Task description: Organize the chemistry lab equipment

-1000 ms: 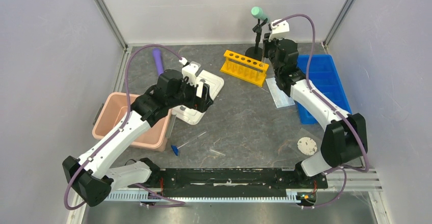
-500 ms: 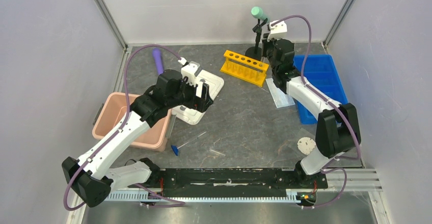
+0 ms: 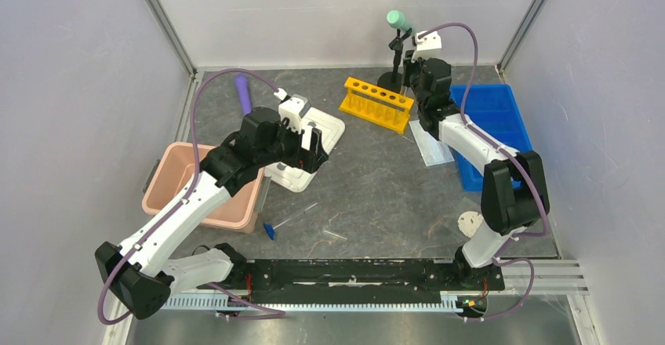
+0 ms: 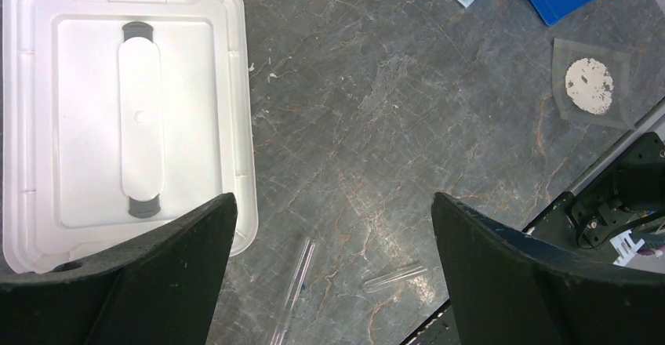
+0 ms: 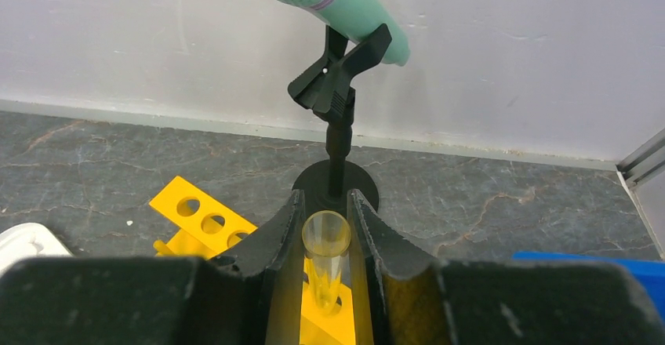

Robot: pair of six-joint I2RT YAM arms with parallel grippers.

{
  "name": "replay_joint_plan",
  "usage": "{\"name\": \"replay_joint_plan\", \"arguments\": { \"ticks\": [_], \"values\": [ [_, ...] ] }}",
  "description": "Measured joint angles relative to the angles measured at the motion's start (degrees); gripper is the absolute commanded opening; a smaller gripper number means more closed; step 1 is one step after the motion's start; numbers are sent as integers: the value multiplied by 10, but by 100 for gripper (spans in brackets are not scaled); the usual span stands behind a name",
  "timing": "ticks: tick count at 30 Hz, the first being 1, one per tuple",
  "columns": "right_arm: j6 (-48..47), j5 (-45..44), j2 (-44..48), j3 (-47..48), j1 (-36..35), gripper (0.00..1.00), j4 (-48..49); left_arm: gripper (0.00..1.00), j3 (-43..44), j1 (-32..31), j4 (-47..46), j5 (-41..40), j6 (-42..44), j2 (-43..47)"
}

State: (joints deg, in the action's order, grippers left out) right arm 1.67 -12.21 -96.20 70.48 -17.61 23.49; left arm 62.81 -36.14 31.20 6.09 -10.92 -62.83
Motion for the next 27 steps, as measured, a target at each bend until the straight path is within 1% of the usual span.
{"name": "replay_joint_plan", "arguments": {
  "ticks": [15,27],
  "values": [
    [6,14,-51,24,8,24,-22,100,0,0,0,0,0,0],
    [16,25,-79,25,10,26,-31,100,0,0,0,0,0,0]
  ]
}}
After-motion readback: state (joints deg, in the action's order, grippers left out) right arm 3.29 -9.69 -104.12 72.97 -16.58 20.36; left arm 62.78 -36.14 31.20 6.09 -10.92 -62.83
